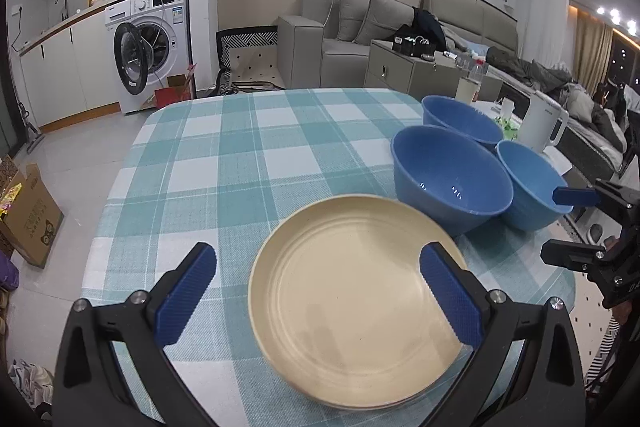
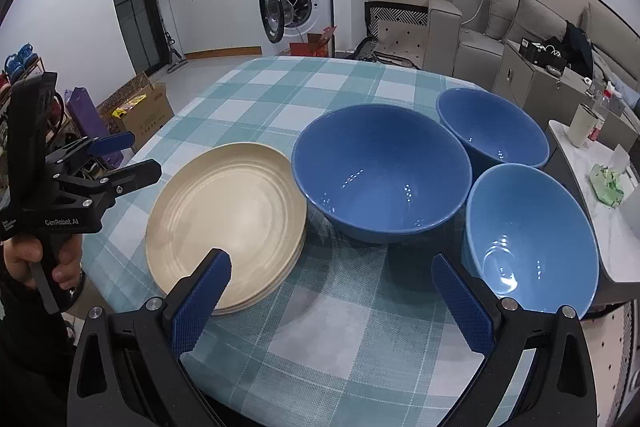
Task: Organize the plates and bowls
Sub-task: 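Withdraw both tools up and away from the plate stack and blue bowls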
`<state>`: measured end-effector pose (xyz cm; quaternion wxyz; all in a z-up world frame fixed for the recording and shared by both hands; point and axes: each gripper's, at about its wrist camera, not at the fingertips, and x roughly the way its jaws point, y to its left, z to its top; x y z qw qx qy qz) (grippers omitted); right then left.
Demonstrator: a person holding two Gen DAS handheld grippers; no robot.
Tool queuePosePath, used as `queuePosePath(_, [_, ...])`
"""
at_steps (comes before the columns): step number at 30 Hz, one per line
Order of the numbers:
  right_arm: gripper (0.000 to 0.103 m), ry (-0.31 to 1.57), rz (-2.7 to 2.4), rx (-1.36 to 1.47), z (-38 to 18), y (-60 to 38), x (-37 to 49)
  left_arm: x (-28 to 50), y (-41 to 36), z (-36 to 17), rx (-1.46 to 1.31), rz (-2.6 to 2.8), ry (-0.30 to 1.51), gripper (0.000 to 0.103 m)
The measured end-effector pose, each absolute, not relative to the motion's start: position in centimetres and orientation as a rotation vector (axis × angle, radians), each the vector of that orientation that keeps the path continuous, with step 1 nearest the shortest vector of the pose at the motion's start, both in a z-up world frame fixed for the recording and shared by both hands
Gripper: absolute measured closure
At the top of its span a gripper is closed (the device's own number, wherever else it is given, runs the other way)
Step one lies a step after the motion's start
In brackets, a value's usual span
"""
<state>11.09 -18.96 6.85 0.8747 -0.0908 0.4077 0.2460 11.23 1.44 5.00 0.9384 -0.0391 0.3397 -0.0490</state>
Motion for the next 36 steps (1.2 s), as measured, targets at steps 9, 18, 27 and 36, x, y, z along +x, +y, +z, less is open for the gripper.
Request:
queuePosePath(9, [0.001, 0.795, 0.488, -0.155, 9.7, -21.4, 11.4, 12.8, 0.0, 7.3, -0.059, -0.117, 0.662, 0.000])
queuePosePath(18, [0.001, 0.758, 0.456, -0.123, 12.0, -24.0, 12.2, 14.6, -2.8, 9.4, -0.009, -0.151, 0.629, 0.000])
queuePosePath(27, [0.001, 0.716, 0.417, -0.086, 14.2, -26.3, 13.3, 16.9, -4.7, 11.5, -0.001, -0.171, 0.579, 0.000])
queuePosePath(36, [0.001, 0.698, 0.363, -0.005, 16.0, -29.1, 15.6, 21.0, -6.4, 13.1, -0.004, -0.205, 0.570, 0.000])
